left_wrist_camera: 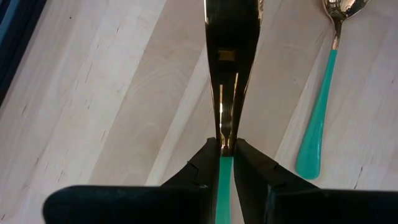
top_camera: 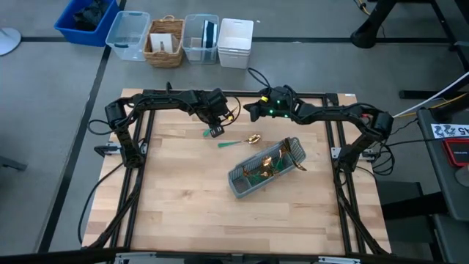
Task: Sort silverware
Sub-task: Put the gold knife into the gray silverware organizer
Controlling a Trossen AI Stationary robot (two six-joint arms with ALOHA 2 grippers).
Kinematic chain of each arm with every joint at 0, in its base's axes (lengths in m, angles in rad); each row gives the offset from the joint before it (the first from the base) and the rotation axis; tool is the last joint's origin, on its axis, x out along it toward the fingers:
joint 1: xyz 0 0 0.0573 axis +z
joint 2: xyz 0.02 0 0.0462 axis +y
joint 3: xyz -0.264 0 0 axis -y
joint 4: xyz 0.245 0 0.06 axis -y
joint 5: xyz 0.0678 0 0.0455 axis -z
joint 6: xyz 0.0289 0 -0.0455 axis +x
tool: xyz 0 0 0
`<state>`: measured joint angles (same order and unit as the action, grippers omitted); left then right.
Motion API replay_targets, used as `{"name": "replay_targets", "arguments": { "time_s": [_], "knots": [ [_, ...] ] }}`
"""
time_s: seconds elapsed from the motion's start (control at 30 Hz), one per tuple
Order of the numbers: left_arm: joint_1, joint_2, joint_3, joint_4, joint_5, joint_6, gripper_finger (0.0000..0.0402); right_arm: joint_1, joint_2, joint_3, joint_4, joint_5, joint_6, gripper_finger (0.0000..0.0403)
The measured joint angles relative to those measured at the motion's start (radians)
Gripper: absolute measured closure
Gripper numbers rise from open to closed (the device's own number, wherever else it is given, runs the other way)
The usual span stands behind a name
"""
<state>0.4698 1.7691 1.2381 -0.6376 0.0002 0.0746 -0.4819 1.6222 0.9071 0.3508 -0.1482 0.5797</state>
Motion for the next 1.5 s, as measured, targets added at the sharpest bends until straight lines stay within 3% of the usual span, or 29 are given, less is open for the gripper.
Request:
{"name": "replay_targets", "arguments": {
  "time_s": [0.43, 1.1, 1.5],
  "knots": [
    [-0.001, 0.000, 0.000, 0.000, 0.000, 0.000, 0.0369, 0.079, 0.000, 0.001, -0.010, 0.122, -0.005, 0.0340],
    [-0.001, 0.000, 0.000, 0.001, 0.000, 0.000, 0.0369, 0.076, 0.117, 0.067, 0.007, 0.103, 0.045, 0.0340],
    [-0.003, 0.000, 0.000, 0.002, 0.000, 0.003, 0.0369, 0.076, 0.118, 0.080, 0.012, 0.111, 0.044, 0.0340]
  ]
}}
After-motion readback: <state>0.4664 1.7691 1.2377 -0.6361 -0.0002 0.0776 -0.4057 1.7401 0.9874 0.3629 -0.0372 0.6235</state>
